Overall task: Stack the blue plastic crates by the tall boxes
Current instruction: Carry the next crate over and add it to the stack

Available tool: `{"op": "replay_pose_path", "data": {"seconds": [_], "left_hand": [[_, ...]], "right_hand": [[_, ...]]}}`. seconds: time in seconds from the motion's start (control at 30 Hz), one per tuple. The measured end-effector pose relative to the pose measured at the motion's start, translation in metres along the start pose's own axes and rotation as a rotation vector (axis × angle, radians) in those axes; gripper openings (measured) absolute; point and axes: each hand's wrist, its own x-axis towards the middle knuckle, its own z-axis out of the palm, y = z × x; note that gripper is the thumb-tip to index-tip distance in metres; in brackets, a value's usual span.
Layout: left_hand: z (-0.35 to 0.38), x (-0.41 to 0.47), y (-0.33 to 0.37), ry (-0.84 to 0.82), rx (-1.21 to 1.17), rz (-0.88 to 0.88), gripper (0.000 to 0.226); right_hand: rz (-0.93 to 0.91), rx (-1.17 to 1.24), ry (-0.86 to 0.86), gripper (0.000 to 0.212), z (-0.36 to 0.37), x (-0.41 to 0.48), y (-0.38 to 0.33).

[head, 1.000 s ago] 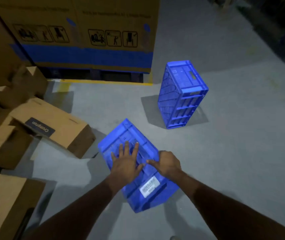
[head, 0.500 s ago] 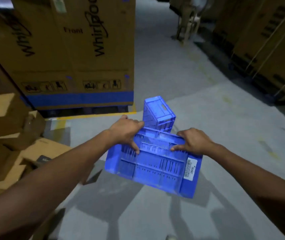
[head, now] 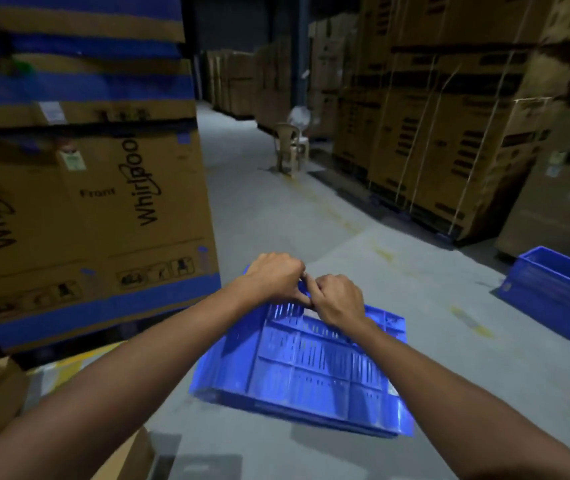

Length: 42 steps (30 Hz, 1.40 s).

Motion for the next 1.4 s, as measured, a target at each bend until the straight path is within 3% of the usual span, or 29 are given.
{"op": "replay_pose_path", "data": {"seconds": [0.2, 0.27, 0.37, 0.43, 0.5, 0.6, 0.8, 0.87, 0.93, 1.03, 1.2, 1.33, 1.4], "left_hand": [[-0.01, 0.001, -0.013, -0.07, -0.15, -0.018, 0.06], [-0.002, -0.001, -0.024, -0.012, -0.416, -0.034, 0.062], [0.037, 0.006, -0.027, 0.065, -1.062, -0.171, 0.082], [0.073, 0.026, -0.012, 0.09, -1.217, -0.32, 0.088], [0.08, 0.046, 0.023, 0.163, -1.22, -0.413, 0.081], [0.052, 0.082, 0.081, 0.259, -1.054, -0.472, 0.046], [0.011, 0.191, 0.186, 0.325, -0.681, -0.363, 0.048], [-0.001, 0.22, 0.22, 0.326, -0.656, -0.35, 0.046], [-0.01, 0.239, 0.246, 0.323, -0.636, -0.331, 0.045], [-0.014, 0.263, 0.269, 0.354, -0.635, -0.25, 0.047], [-0.01, 0.314, 0.271, 0.347, -0.741, -0.093, 0.056], [0.048, 0.349, 0.244, 0.141, -0.751, -0.202, 0.068], [0.072, 0.366, 0.252, 0.122, -0.799, -0.248, 0.064]], "right_hand": [[0.009, 0.022, 0.044, 0.074, -0.023, 0.008, 0.008], [0.036, 0.026, 0.045, 0.075, -0.034, 0.012, 0.027], [0.102, 0.082, 0.03, 0.075, -0.056, 0.019, 0.061], [0.139, 0.131, 0.052, 0.072, -0.072, 0.024, 0.085], [0.143, 0.161, 0.072, 0.068, -0.083, 0.03, 0.113], [0.16, 0.199, 0.119, 0.069, -0.102, 0.036, 0.162], [0.084, 0.383, 0.16, 0.07, -0.162, 0.06, 0.218], [0.099, 0.364, 0.143, 0.074, -0.184, 0.07, 0.235], [0.152, 0.258, 0.099, 0.066, -0.203, 0.076, 0.257], [0.241, 0.121, 0.055, 0.061, -0.223, 0.083, 0.284], [0.288, 0.089, 0.155, 0.051, -0.251, 0.1, 0.312], [0.264, -0.078, 0.211, 0.054, -0.265, 0.109, 0.355], [0.28, -0.157, 0.191, 0.052, -0.271, 0.12, 0.381]]}}
